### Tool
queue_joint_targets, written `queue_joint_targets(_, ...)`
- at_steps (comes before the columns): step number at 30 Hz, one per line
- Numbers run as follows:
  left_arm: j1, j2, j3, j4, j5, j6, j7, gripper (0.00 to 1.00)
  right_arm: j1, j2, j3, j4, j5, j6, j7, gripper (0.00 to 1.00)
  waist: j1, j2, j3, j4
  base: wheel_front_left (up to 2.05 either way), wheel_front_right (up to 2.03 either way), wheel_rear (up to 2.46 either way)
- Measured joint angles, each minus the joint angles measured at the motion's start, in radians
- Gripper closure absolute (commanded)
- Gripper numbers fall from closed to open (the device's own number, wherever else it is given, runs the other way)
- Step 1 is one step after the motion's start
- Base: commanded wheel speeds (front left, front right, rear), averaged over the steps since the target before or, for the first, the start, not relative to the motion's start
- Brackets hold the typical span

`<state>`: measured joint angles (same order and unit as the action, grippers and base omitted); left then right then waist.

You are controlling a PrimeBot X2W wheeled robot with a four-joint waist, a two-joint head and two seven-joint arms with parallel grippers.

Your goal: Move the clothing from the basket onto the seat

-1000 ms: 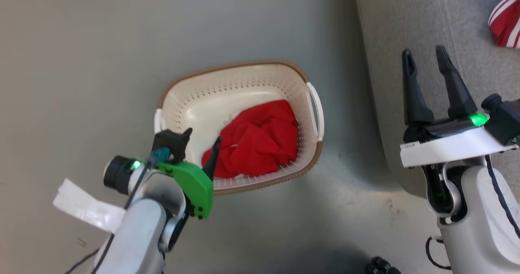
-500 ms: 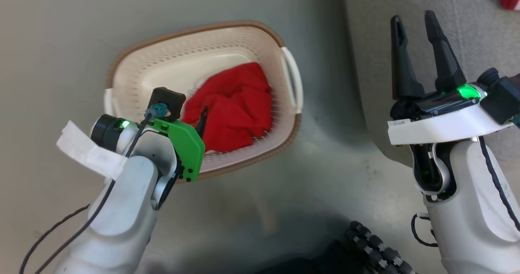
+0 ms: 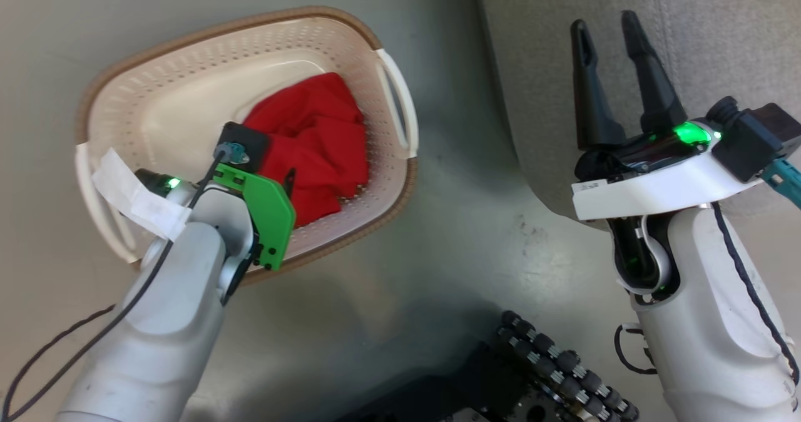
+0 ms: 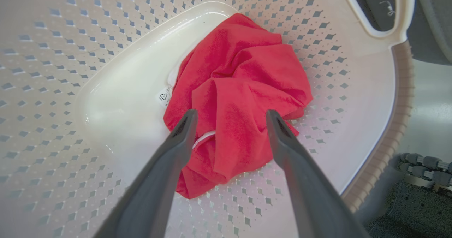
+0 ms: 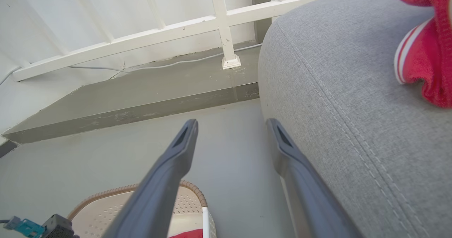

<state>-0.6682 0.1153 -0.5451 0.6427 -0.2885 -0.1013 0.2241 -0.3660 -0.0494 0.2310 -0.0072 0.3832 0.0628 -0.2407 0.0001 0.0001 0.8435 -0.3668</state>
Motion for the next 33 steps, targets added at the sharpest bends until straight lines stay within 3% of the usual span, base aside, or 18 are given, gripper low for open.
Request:
queue_joint_targets(18, -0.055, 0.028, 0.029, 0.192, -0.047, -0.012, 0.068, 0.0, -0.021, 0.009, 0.015, 0.032, 0.043, 0.0, -0.011, 0.0, -0.0001, 0.0, 0.063, -0.085, 0.0, 0.0, 0.0)
queue_joint_targets(19, -0.061, 0.027, 0.034, 0.213, -0.062, -0.012, 0.085, 0.14, -0.024, 0.009, 0.015, 0.033, 0.048, -0.001, -0.011, 0.0, -0.0001, 0.0, 0.068, -0.088, 0.0, 0.0, 0.0)
queue_joint_targets(21, -0.065, 0.027, 0.037, 0.234, -0.065, -0.012, 0.093, 0.98, -0.029, 0.009, 0.014, 0.032, 0.049, -0.002, -0.011, 0.0, -0.0001, 0.0, 0.071, -0.092, 0.0, 0.0, 0.0)
queue_joint_targets(33, -0.104, 0.02, 0.029, 0.29, -0.064, -0.013, 0.073, 1.0, -0.041, 0.009, 0.005, 0.022, 0.057, -0.005, -0.011, 0.0, -0.0001, 0.0, 0.068, -0.081, 0.0, 0.0, 0.0)
